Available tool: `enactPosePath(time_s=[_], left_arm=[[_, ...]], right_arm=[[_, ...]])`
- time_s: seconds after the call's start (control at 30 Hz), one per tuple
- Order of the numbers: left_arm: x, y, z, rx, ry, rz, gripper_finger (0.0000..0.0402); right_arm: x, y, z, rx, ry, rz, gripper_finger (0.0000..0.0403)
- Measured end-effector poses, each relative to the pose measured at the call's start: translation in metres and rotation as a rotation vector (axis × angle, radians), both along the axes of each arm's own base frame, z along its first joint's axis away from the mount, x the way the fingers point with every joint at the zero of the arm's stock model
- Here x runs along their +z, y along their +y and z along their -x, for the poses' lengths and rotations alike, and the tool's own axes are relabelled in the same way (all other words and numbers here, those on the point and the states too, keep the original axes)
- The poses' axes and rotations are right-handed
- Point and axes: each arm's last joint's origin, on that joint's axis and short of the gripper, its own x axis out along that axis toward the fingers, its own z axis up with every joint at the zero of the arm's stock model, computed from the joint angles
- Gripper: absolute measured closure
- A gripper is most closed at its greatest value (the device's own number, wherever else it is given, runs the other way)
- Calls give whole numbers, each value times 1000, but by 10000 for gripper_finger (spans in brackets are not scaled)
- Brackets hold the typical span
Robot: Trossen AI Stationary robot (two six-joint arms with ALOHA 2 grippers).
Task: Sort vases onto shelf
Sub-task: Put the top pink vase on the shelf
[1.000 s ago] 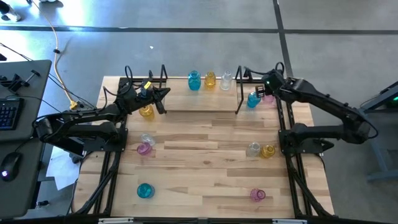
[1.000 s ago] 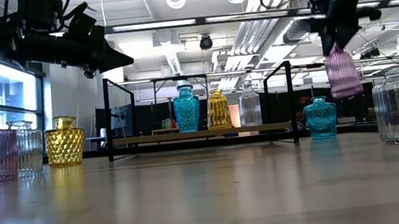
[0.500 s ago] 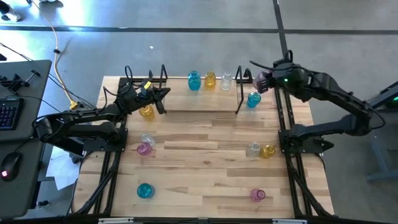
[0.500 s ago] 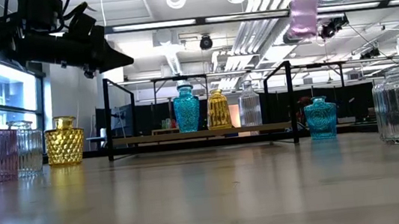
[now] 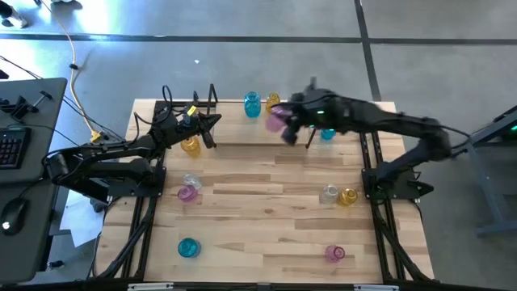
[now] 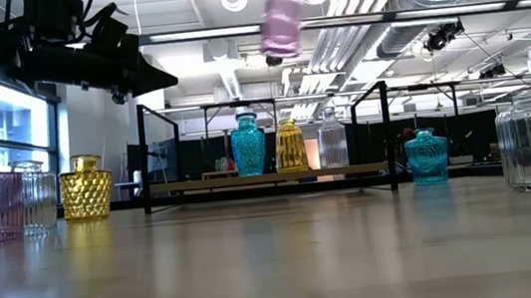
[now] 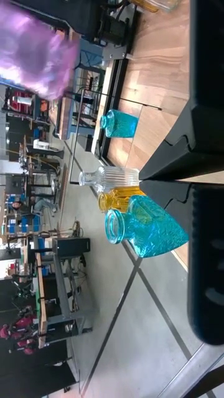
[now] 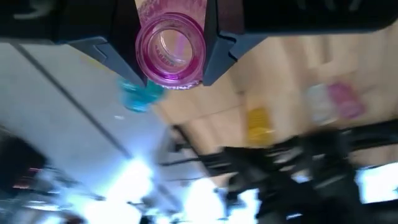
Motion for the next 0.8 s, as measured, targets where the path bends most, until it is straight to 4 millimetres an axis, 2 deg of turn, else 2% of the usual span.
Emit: enactPosePath(time_s=[0.2,0.4,0.57,0.8], left_arm=[[0,0,0,0,0,0,402],[0,0,0,0,3,-5,402],[0,0,0,0,4,-6,402],[0,0,0,0,4,-6,402]], right_arm=[[-34,-5,-58,131,85,-81,304],[-82,-9,-104,216,144,-152,304],[-120,-11,-126,250,202,-203,304],[-154,-12,-144,270,227,-233,304]])
